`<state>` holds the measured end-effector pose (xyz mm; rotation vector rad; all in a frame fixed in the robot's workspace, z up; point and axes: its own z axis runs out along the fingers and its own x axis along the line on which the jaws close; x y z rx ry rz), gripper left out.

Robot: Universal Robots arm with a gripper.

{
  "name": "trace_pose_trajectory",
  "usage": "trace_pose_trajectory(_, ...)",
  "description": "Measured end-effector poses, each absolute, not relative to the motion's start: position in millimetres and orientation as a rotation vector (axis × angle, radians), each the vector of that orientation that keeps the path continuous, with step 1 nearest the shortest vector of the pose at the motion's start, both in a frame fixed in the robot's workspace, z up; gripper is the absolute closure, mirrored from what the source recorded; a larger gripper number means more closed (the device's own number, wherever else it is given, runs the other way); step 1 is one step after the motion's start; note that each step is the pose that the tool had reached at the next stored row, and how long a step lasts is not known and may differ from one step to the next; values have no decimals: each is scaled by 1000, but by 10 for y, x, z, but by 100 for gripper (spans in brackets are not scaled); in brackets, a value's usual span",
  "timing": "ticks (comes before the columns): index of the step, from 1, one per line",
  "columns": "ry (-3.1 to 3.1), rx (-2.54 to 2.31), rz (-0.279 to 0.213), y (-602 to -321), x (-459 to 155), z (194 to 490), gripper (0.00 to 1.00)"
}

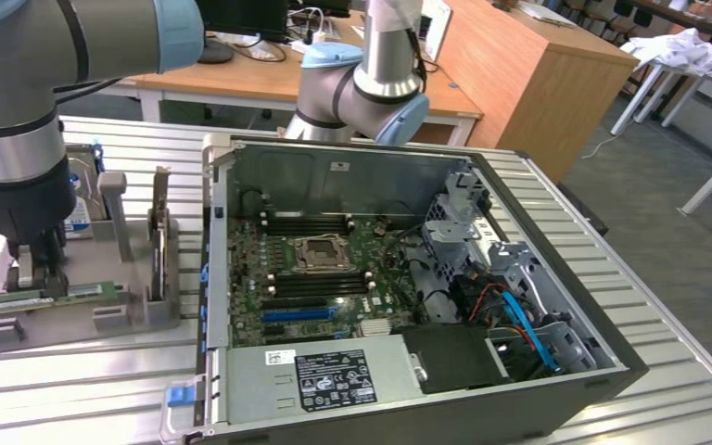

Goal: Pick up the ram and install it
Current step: 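Pick up the ram and move it above insertion slot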

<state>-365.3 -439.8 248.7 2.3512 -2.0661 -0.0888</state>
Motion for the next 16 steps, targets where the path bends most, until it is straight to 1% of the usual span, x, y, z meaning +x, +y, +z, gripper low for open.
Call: trace_pose_trajectory(16, -2066, 2351, -89, -4398, -3653, 2617, 88)
